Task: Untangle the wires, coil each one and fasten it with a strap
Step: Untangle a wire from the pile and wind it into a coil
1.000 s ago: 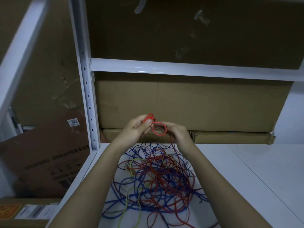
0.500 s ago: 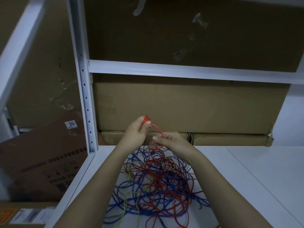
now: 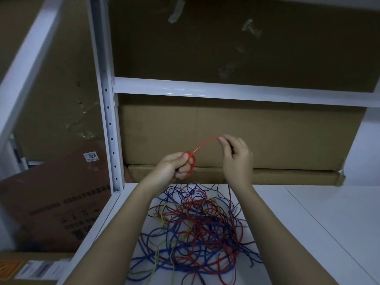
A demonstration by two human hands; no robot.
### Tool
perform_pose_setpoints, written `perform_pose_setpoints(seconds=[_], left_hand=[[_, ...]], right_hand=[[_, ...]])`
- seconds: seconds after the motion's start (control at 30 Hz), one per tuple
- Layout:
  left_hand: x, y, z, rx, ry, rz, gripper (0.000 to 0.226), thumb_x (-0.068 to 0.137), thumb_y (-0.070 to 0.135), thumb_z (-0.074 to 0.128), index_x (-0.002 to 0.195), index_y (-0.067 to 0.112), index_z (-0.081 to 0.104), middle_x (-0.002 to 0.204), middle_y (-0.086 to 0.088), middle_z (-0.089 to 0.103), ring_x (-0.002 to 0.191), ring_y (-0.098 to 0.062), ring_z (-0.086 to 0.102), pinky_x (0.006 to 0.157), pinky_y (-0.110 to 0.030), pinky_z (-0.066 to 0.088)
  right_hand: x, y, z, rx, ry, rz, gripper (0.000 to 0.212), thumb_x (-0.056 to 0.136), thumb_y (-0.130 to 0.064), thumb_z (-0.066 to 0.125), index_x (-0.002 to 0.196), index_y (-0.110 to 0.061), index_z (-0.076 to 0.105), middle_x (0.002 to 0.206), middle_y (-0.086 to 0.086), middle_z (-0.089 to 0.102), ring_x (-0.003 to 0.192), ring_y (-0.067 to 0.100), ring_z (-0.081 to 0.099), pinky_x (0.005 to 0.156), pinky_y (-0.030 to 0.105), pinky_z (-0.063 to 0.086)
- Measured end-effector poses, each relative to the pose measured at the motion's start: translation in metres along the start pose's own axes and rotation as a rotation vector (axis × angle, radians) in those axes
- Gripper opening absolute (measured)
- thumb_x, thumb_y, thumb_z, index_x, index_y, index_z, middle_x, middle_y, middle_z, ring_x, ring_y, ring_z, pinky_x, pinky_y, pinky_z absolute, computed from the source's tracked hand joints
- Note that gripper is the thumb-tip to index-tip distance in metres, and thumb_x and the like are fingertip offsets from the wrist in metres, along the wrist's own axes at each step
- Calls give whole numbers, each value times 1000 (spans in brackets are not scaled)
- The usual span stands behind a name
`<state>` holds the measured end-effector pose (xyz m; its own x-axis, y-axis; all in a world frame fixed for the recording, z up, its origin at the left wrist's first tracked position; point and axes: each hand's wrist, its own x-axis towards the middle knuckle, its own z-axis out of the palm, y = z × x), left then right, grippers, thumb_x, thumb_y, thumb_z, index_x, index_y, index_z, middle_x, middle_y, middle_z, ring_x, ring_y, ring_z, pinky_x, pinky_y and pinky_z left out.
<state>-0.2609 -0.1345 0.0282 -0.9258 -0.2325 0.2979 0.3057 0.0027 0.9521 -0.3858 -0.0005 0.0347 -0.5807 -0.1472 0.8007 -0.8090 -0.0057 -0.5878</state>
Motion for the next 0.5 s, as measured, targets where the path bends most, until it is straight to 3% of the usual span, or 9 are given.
perform_pose_setpoints(seconds=[0.07,0.17,0.27,0.37,0.5], left_hand=[[-5,6,5,-218,-135,-10,22,96,19,43,82,6,53,53,6,36,46,-5,31,48,-16,32],[-9,15,12,-427,-207,16,25,94,25,46,77,10,56,50,8,38,42,-3,34,46,-15,32],[-8,22,16,-441,9,112,26,98,26,38,81,9,50,50,6,41,41,-3,35,45,-14,33],[-6,19,17,-436,259,144,28,104,21,30,84,10,47,57,3,48,45,-6,41,51,-16,37],[-8,13,8,-478,456,132,28,104,16,27,84,12,45,64,1,44,46,-7,38,56,-22,30]], right_hand=[[7,-3,6,-42,-31,30,27,94,-42,54,83,-21,67,66,-7,58,61,0,52,53,13,36],[1,2,18,-151,-312,219,58,88,-64,38,69,-13,59,51,-3,50,41,7,39,44,24,32],[-29,10,28,23,-607,332,56,93,-59,35,62,-18,58,48,-5,41,41,9,34,49,26,29],[-52,12,31,84,-724,299,47,101,-44,32,73,-20,61,47,-6,44,42,5,41,51,25,33],[-69,11,25,-7,-825,191,35,104,-34,33,90,-17,61,57,-9,46,48,-1,43,51,18,30]])
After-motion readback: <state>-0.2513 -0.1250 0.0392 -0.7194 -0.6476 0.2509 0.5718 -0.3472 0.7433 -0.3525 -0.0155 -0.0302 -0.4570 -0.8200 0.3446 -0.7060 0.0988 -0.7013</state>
